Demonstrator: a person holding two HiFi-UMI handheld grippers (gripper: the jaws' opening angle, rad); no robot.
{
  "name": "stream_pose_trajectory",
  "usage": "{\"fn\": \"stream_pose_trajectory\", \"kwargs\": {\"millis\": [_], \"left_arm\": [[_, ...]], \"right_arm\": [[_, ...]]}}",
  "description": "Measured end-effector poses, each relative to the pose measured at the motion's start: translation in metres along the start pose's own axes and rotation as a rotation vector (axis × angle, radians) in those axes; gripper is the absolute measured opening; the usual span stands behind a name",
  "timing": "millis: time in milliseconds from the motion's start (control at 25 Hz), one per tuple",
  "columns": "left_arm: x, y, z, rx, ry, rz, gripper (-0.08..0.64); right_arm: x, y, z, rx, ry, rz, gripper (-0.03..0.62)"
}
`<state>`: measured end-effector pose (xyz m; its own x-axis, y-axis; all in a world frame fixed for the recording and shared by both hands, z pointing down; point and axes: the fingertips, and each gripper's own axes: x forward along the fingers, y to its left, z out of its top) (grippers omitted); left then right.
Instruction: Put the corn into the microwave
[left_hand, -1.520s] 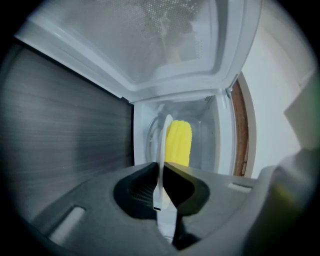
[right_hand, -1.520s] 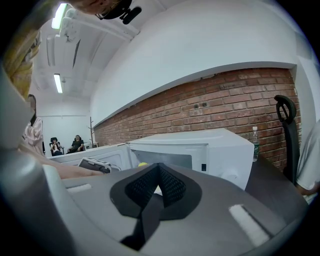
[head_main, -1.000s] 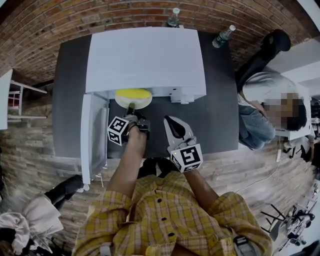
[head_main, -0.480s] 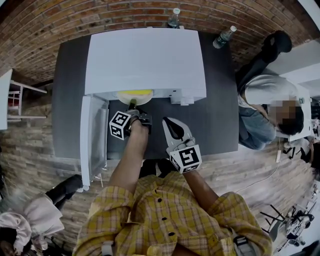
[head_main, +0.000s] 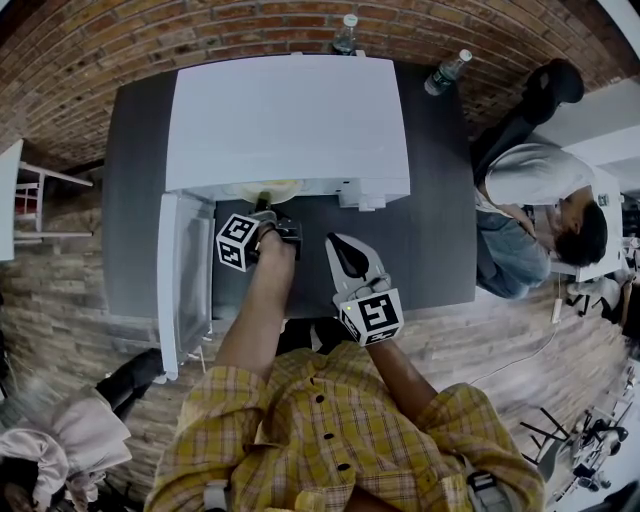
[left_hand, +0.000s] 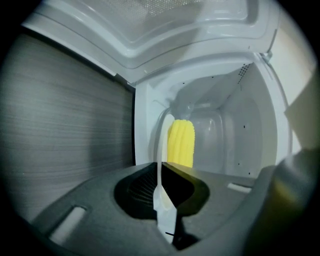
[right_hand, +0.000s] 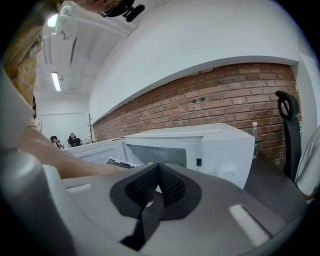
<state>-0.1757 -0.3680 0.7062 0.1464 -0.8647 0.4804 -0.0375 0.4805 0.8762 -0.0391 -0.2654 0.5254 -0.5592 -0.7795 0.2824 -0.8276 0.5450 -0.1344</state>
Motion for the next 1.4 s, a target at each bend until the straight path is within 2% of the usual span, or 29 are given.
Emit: {"fn": "stream_pose_trajectory", "kwargs": {"millis": [480, 520, 600, 880, 1040, 1360, 1400], "left_arm": [[0.002, 0.001, -0.002, 0.013, 0.006, 0.067, 0.032], [0.001, 0.003, -0.002, 0.006, 0.007, 0.081, 0.042], [0.0, 0.008, -0.002, -0.008, 0.008, 0.099, 0.108], [0.007, 0.013, -0.004, -0.042, 0.017, 0.086, 0.161], [0.009, 0.013, -0.003, -0.046, 0.026, 0.08, 0.163], [-0.005, -0.004, -0.008, -0.045, 0.052, 0.016, 0.158], [-0.008, -0.006, -0.008, -0.037, 0.058, 0.011, 0.131]], "right_arm": [[0.002, 0.005, 0.002, -0.001, -0.002, 0.024, 0.004], [0.002, 0.005, 0.002, 0.0, -0.002, 0.025, 0.005], [0.001, 0.005, 0.003, 0.001, -0.003, 0.024, 0.005], [-0.001, 0.003, 0.003, 0.007, -0.005, 0.018, 0.004], [-0.004, 0.004, 0.003, 0.006, -0.006, 0.018, 0.005], [-0.008, 0.003, 0.004, 0.011, -0.015, 0.005, 0.005], [-0.008, 0.003, 0.005, 0.012, -0.016, 0.003, 0.005]]}}
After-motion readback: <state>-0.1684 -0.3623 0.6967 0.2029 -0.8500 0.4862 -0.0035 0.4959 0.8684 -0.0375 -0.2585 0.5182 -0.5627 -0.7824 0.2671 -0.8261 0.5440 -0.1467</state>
